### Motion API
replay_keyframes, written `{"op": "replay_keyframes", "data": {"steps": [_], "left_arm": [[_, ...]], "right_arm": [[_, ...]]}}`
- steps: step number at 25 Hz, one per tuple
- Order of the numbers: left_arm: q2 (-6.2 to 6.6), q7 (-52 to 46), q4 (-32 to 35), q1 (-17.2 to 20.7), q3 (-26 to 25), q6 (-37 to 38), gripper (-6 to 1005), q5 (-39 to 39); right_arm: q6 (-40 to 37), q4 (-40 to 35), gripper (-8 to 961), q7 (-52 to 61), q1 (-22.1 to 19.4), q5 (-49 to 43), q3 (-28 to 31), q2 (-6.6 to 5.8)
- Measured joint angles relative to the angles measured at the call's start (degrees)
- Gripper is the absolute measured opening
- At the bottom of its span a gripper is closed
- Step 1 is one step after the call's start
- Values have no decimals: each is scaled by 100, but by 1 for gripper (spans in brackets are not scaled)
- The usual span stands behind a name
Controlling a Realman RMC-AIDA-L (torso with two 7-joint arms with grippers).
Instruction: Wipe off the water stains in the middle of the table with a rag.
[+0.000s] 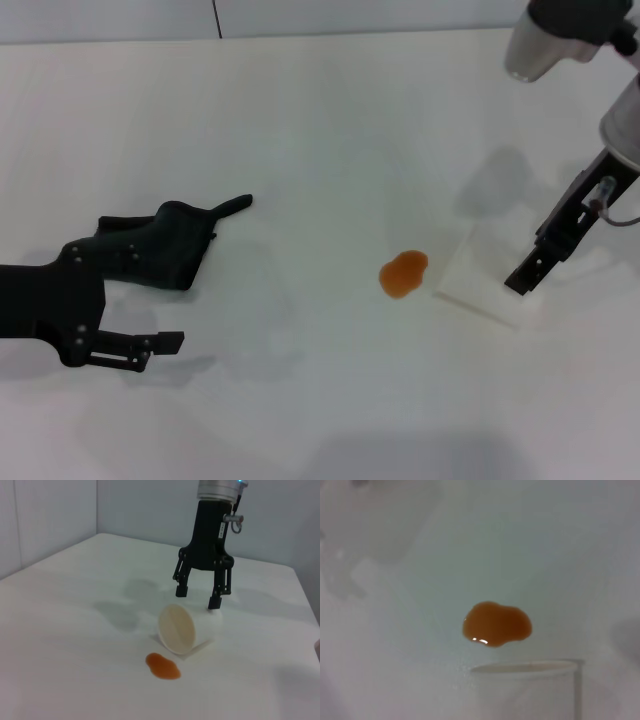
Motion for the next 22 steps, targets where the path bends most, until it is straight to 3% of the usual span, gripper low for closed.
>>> {"op": "replay_keyframes", "data": {"steps": [13,22], "left_arm": [[-54,7,-10,-32,42,-9,885,1],[-96,41,-10,-21,50,-18,885,10]], "right_arm": [[293,473,866,314,293,-9,-754,59],[778,757,865,434,389,57,-1620,83]]}}
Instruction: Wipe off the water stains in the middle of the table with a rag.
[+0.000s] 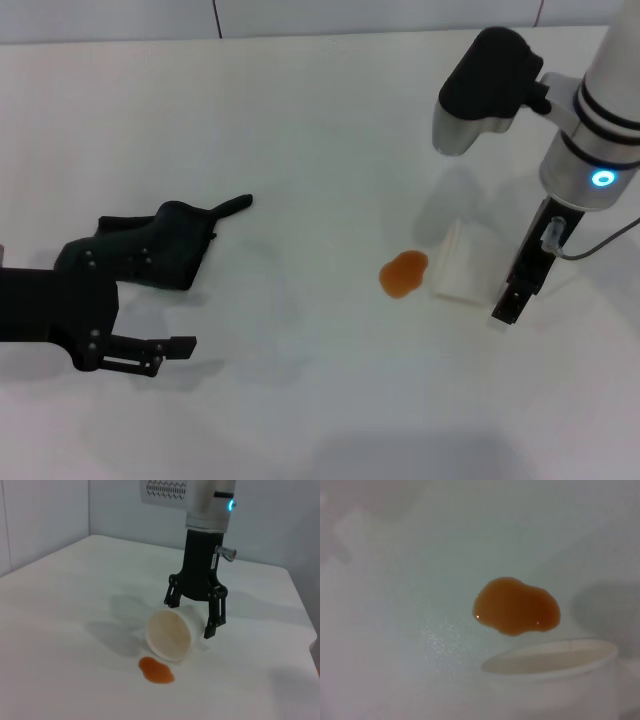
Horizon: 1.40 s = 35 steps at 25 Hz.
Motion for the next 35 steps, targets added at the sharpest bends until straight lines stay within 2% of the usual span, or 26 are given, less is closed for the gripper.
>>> {"op": "replay_keyframes", "data": {"steps": [18,27,29,34,35], "left_arm": [[-35,0,0,-2,-1,-21,885,2],[-34,5,0,22,-1,-26,885,1],[-34,5,0,24,0,-26,885,-3],[-31,9,0,39,-9,-22,885,-30],[-25,11,0,42,-18,-18,885,-37]], "right_arm": [[182,-68,850,-182,-206,10,-128,-4],[184,-124,728,-193,-215,92,-91,-24],[182,-247,701,-197,-290,95,-48,-37],[193,-645,703,-409,-660,209,415,-48],[178,-941,703,-730,-1028,426,908,-61]]}}
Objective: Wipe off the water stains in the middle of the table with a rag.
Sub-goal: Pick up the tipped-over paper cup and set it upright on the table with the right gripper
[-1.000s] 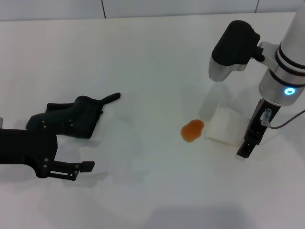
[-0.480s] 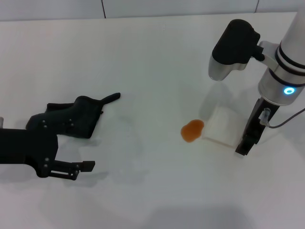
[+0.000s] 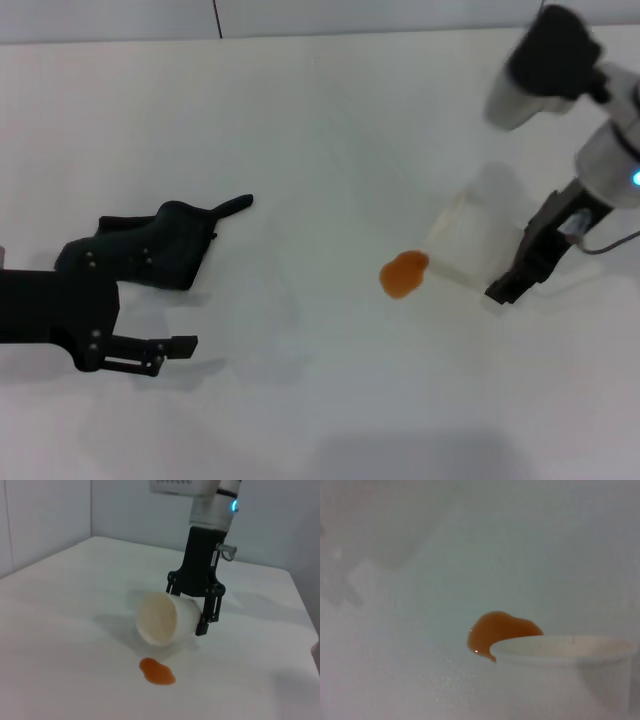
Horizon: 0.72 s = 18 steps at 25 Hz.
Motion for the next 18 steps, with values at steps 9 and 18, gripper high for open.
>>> {"op": "replay_keyframes", "data": {"steps": [9,18], "left_arm": [[39,-29,23,1,-25,36,886,-7],[106,-45,37,2,-35,37,886,-12]], "right_arm": [[167,-348,706,-2417,-1496,1958,1638,-3],[850,1190,708,-5288,-2243,4514,1802,-41]]}}
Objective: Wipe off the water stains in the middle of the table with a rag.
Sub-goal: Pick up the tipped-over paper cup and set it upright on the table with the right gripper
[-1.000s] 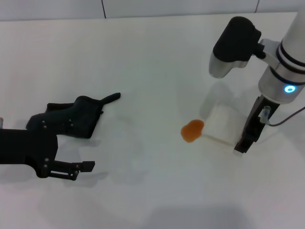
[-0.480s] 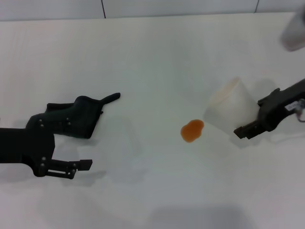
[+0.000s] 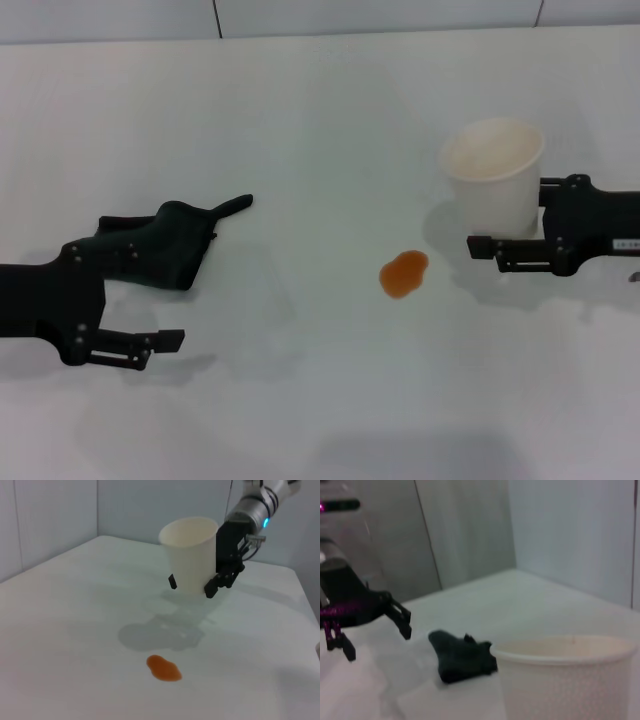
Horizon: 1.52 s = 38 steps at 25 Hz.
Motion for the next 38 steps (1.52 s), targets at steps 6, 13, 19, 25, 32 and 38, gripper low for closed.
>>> {"op": "replay_keyframes", "data": {"steps": [6,13,19,25,32,38], "left_arm": [[0,-21,-1,-33,-1,-1,886,-2],[-1,-56,-2,-26,-1,-1,886,-2],[-1,-36,-2,-28,-1,-1,886,-2],[-7,-26,-2,-29,-1,-1,886,-13],[-30,-29,-2,-45,-1,-1,886,-19],[-55,-25,-8,-65,0,-12,886,-19]], "right_arm": [[223,1472,710,-1544,151,993,4,10],[34,3056,712,-3596,177,2424,-34,29],[-134,3910,714,-4578,175,2942,-18,51],[-84,4659,716,-5424,227,3245,2,86],[70,5094,718,-5849,253,3437,8,108],[175,5305,720,-5863,298,3464,6,107]]}}
